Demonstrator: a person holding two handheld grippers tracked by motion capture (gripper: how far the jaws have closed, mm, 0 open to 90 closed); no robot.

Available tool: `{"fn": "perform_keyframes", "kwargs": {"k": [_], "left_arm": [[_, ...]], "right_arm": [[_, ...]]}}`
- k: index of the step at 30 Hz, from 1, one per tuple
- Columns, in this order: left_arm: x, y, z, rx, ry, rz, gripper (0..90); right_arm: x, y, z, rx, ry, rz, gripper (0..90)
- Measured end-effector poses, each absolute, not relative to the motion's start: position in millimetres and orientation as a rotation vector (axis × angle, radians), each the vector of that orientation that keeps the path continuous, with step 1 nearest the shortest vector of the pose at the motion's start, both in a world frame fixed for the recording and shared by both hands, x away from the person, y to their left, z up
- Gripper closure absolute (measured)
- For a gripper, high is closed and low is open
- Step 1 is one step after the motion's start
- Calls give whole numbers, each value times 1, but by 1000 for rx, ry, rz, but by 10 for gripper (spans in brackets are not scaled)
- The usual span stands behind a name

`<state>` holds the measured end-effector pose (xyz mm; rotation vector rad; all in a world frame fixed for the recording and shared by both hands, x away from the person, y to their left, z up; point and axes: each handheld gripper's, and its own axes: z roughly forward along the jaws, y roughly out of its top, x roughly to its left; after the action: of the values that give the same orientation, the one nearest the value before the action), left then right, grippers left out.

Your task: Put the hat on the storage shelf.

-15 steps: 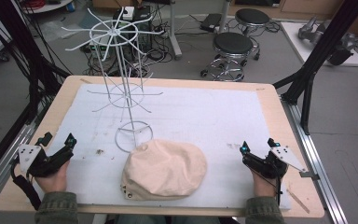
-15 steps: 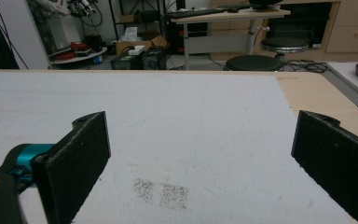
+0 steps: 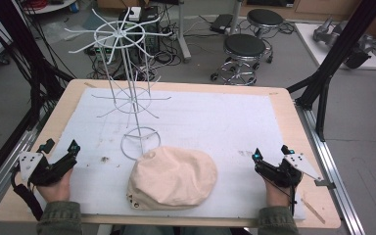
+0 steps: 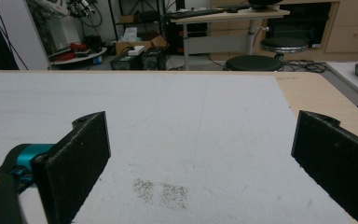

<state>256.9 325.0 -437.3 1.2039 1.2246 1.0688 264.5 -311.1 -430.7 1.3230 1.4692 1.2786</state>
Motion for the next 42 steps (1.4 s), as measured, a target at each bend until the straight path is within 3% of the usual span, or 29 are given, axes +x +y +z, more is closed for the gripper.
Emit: {"fn": "perform_keyframes", "kwargs": {"k": [28,42], "left_arm": [[259,324,-437,1214,1216,1055,223],[257,323,-437,1201,1223,1057,223]], "right_arm": [[265,-309,-423,1275,1469,1353,35],[273,-255,-393,1037,1759,1391,35]]}}
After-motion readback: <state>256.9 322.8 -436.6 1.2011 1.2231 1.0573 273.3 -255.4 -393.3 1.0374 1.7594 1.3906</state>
